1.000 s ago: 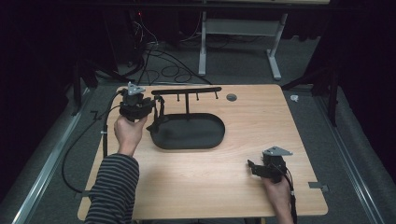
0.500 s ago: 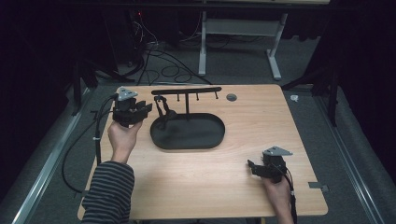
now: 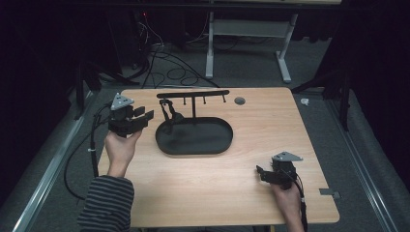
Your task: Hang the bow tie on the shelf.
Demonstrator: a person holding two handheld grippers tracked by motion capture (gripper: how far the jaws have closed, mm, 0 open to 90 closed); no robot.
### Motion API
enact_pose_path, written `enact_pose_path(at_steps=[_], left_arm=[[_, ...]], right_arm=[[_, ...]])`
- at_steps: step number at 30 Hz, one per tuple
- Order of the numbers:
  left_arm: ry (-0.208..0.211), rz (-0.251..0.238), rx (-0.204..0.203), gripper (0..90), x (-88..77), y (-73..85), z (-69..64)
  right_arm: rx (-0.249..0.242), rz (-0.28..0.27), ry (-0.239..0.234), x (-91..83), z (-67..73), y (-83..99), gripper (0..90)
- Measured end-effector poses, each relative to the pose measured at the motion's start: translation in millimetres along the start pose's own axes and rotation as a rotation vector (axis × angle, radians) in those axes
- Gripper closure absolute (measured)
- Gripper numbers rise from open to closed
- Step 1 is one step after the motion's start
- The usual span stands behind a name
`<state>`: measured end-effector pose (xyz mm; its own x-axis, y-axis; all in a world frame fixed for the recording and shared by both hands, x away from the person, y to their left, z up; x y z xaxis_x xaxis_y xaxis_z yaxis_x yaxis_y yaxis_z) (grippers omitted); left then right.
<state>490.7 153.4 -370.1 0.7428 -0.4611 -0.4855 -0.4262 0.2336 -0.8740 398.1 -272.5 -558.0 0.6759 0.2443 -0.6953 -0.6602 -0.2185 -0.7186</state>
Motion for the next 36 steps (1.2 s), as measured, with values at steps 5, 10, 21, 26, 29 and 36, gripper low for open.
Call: enact_pose_path(at_steps=[5,10,21,26,29,36], left_arm=[[-0.005,0.0,-0.019,59.5,-6.2,6.1,4.3],[-0.007,-0.011,-0.031,58.7,-12.1,9.7,7.3],[-0.009,-0.015,-0.044,56.7,-21.4,21.4,9.1],[-0.012,-0.012,-0.052,56.5,-26.4,28.9,11.8],[-0.014,-0.013,-0.056,56.2,-29.2,31.3,12.9],[-0.014,-0.02,-0.059,55.6,-34.3,36.0,11.8]], right_arm=[[-0.001,-0.001,0.0,0.0,0.0,-0.1,27.7],[-0.001,-0.002,-0.001,0.2,0.0,-0.1,27.7],[-0.002,0.0,0.0,0.0,0.1,0.0,27.7],[-0.002,-0.002,0.0,0.2,0.1,-0.1,27.6],[-0.002,-0.002,-0.001,0.2,0.1,-0.1,27.7],[-0.002,-0.002,-0.001,0.2,0.1,-0.1,27.6]])
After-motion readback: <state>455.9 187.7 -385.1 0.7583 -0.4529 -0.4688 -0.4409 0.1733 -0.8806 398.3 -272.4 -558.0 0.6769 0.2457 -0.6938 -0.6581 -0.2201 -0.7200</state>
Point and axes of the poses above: each handheld gripper's, and its own axes: x roughly forward along the jaws, y roughly out of its underside, z roughly to its left, the point moved 8 cm from there along x, roughly forward along the jaws, and after that the axes turned 2 degrees about x, right-handed, at the moved point
